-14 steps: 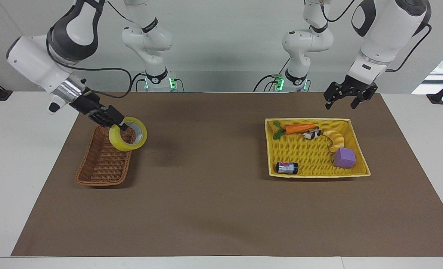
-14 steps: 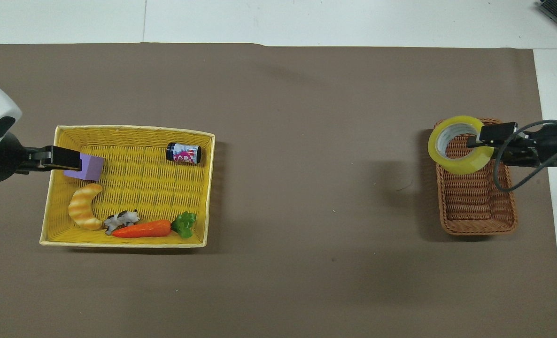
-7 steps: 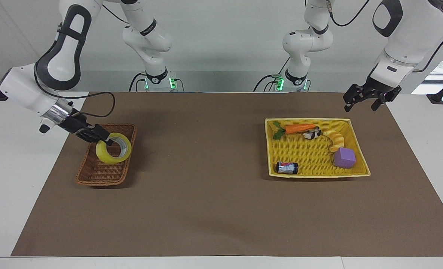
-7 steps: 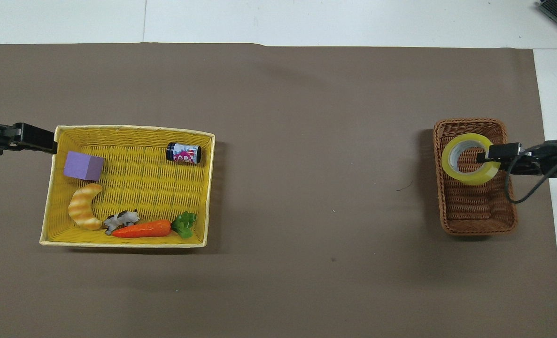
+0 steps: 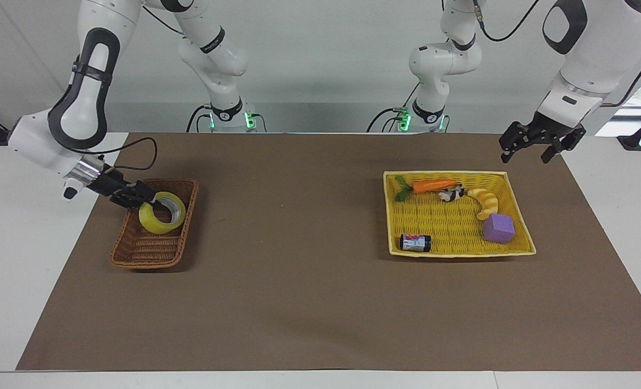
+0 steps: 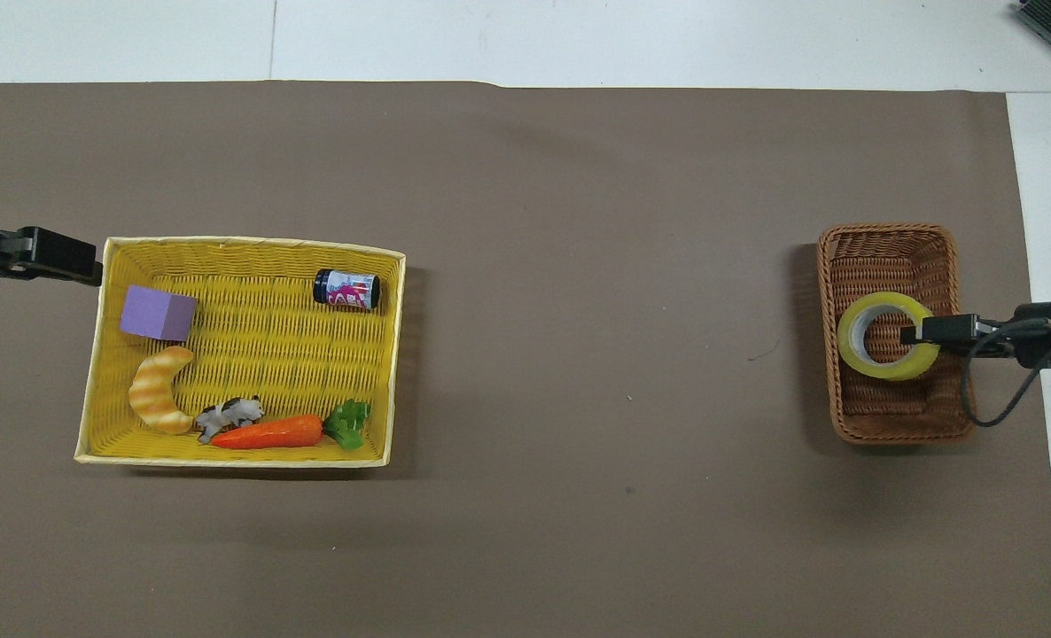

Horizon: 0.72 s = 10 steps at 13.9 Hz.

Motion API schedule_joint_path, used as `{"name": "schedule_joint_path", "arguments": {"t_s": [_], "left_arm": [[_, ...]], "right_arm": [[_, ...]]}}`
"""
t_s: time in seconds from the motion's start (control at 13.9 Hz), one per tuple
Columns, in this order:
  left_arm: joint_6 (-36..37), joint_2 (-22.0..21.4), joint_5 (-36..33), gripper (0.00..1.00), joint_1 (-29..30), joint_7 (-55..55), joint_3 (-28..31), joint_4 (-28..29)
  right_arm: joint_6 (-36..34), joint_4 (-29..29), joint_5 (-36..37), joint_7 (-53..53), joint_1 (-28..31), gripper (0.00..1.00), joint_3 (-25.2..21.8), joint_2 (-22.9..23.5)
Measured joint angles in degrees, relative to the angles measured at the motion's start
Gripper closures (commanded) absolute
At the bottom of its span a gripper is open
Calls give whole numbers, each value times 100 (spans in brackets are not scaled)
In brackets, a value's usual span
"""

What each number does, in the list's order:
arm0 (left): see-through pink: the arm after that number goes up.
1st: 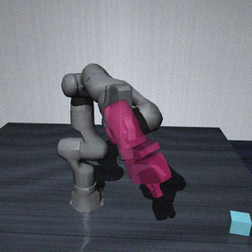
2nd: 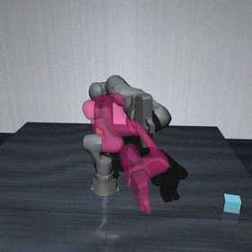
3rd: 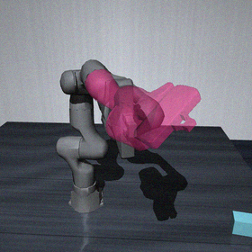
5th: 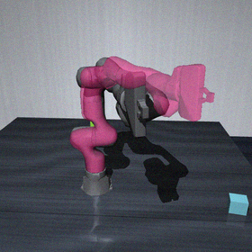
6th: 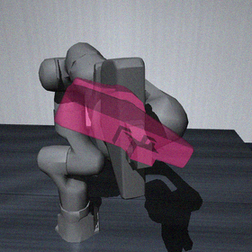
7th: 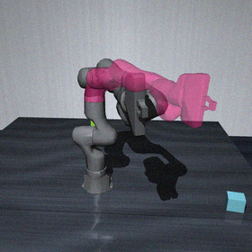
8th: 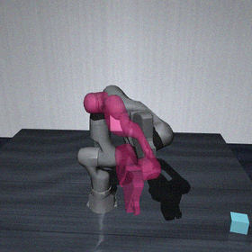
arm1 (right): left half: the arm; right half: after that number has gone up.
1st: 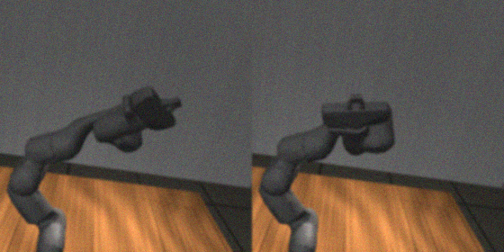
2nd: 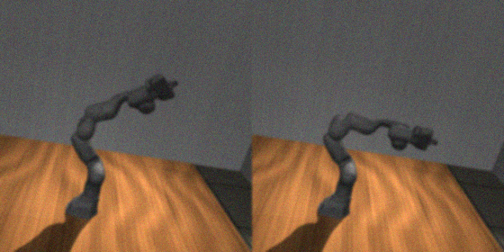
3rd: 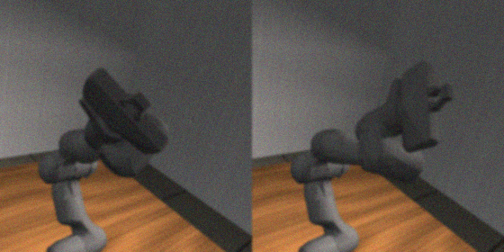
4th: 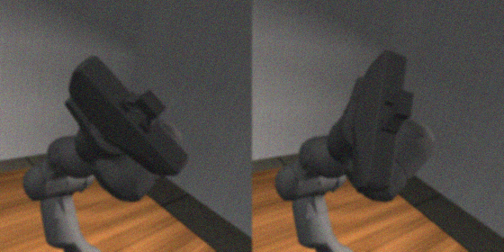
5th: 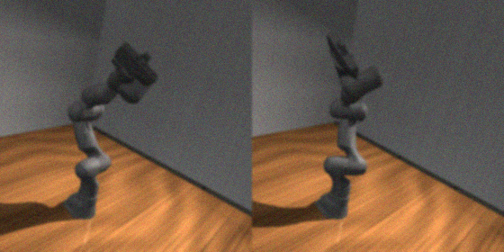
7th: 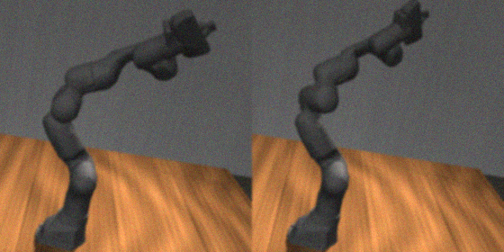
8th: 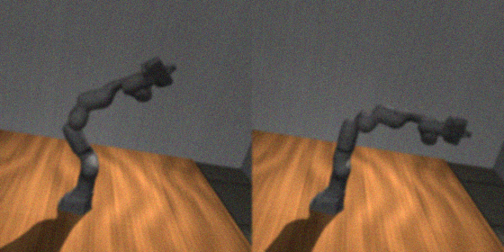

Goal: Move tape to another basket
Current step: 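Lower the tape into the wicker basket with the right gripper, then open the right gripper and lift it away from the tape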

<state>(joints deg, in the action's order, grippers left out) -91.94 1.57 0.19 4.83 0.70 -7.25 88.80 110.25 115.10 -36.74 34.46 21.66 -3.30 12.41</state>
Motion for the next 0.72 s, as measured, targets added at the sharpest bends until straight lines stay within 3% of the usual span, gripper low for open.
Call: {"name": "schedule_joint_path", "arguments": {"t_s": [0.07,0.14,0.22,0.29,0.36,0.72], "left_arm": [[54,24,-43,0,46,1,2,-75],[102,65,-73,0,85,2,3,-146],[138,112,-85,0,101,2,7,-208],[143,154,-96,0,103,2,7,-255],[143,177,-100,0,103,23,1,-274],[145,187,-101,0,103,265,-7,-285]], "right_arm": [[0,20,0,43,0,86,3,0],[0,40,0,78,1,68,0,0],[0,67,0,94,1,44,1,0],[5,85,-1,97,2,12,0,0],[5,94,-4,100,3,0,0,1],[61,-37,0,114,31,0,-2,3]]}}
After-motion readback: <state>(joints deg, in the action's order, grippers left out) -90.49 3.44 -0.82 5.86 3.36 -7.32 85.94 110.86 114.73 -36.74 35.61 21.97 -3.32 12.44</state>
